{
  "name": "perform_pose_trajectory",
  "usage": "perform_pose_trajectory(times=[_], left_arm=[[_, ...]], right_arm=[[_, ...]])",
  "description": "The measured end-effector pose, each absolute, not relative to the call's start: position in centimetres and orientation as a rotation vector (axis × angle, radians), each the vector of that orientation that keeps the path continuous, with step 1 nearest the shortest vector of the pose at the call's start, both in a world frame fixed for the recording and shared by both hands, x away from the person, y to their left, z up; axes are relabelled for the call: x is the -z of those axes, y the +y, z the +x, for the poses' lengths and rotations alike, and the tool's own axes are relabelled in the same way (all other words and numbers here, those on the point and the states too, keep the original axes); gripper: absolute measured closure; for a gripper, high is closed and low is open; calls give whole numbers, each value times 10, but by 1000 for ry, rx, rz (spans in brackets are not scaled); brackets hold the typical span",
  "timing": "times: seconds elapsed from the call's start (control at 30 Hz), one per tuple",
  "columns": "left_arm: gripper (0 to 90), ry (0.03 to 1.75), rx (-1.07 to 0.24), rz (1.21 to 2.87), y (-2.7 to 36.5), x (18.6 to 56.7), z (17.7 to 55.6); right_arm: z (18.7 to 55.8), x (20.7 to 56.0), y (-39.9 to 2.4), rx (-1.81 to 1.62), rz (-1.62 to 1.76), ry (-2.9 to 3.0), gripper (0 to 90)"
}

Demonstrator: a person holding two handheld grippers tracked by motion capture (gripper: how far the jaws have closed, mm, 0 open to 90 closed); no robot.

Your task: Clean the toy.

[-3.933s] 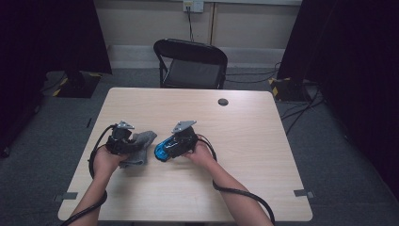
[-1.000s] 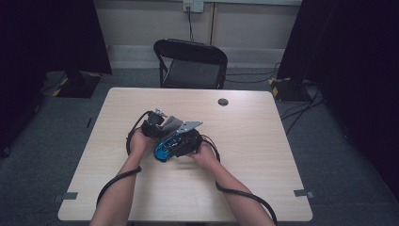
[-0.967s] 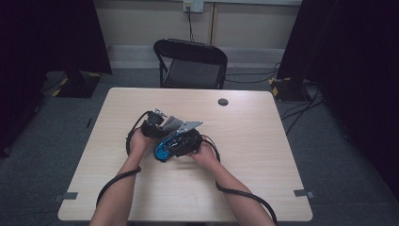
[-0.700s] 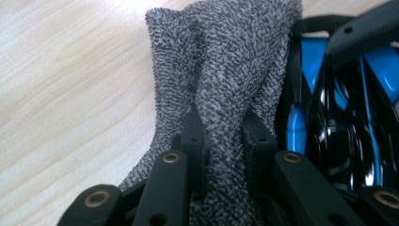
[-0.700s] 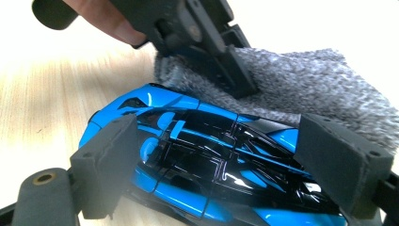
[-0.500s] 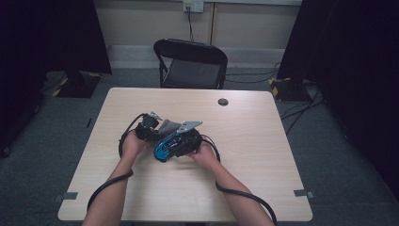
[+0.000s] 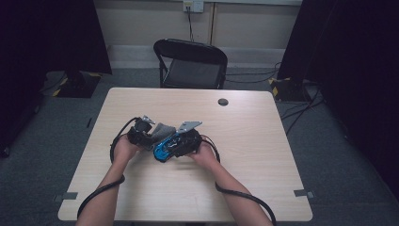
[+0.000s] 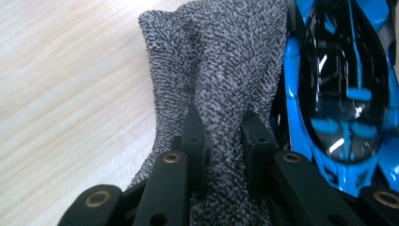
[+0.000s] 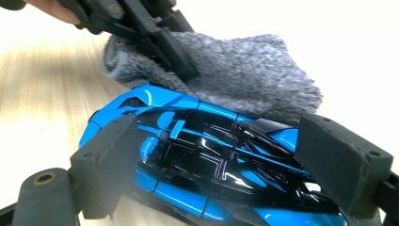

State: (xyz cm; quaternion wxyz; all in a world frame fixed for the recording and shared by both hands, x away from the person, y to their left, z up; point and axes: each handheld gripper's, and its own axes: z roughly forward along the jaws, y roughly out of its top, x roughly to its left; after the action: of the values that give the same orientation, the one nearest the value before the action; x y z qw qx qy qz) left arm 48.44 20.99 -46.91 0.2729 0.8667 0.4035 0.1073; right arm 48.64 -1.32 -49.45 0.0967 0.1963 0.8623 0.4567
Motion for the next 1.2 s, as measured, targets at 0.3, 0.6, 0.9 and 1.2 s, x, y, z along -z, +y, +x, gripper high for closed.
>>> perform_pose_trajectory(times=[0.3,0.6,0.9,1.2], left_arm=[[749,1097,-280,2330,224,468,469],[749,1089,-271,2339,237,467,450],[748,1098,-250,2315,251,467,433],[747,1113,-239,2301,263,464,423]], right_arm=[[486,494,-13,-1352,584,2554,142],[487,494,-13,-1348,586,2556,142],[486,494,-13,-1349,589,2554,142],[486,494,-13,-1352,585,2554,142]])
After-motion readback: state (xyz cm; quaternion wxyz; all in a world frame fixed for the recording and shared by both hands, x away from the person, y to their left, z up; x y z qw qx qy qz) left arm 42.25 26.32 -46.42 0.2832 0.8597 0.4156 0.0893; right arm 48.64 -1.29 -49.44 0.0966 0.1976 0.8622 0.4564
